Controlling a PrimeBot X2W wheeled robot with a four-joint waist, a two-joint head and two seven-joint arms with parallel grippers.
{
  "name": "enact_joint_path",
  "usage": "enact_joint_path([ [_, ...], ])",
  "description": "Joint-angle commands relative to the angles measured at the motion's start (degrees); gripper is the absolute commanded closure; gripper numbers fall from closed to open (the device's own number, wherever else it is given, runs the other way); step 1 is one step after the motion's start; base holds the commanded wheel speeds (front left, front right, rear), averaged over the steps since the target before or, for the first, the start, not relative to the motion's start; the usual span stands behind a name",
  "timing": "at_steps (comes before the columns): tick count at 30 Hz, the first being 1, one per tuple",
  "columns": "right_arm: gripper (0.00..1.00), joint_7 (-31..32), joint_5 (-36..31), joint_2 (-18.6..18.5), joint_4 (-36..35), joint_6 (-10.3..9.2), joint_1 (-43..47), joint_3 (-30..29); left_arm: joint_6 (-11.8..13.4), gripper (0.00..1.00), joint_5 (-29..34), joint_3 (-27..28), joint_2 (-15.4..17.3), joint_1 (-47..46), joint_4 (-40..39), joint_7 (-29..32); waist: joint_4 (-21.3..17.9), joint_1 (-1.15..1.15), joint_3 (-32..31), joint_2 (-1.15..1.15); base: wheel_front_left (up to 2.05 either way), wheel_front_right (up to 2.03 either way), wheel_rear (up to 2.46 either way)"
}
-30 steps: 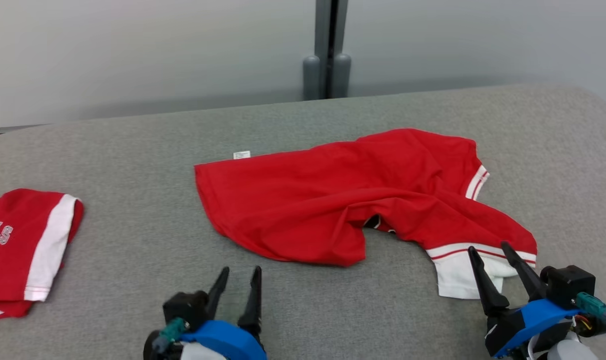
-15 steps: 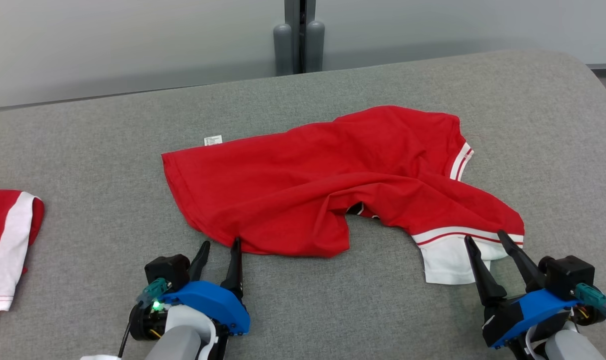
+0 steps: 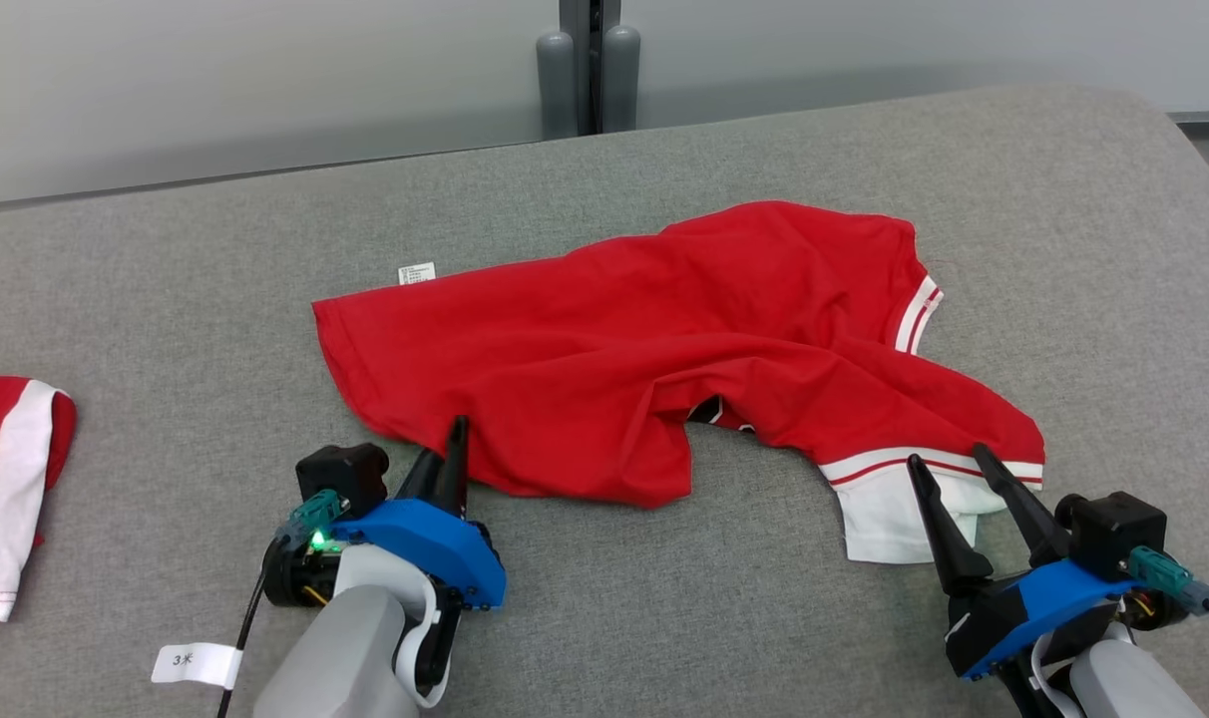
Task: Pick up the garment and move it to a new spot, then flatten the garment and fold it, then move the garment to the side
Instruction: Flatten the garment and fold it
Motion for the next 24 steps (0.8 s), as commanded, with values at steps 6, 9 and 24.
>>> enact_joint_path([
  [6, 0.0, -0.3, 0.5, 0.5, 1.0, 0.0, 1.4, -0.4, 0.3, 1.0, 9.0, 5.4, 0.0, 3.3, -9.5, 0.0, 1.1, -0.01, -3.4, 0.0, 0.0, 0.0, 0.0],
  [9, 0.0, -0.3, 0.6, 1.2, 1.7, 0.0, 2.6, -0.8, -0.3, 1.0, 12.1, 6.2, 0.0, 6.5, -15.8, 0.0, 2.5, -0.01, -5.8, 0.0, 0.0, 0.0, 0.0],
  [24, 0.0, -0.2, -0.3, 5.2, 3.7, 0.0, 7.3, -2.3, -1.6, 1.0, 21.6, 5.2, 0.1, 17.4, -31.6, -0.1, 9.9, -0.01, -11.8, 0.0, 0.0, 0.0, 0.0],
])
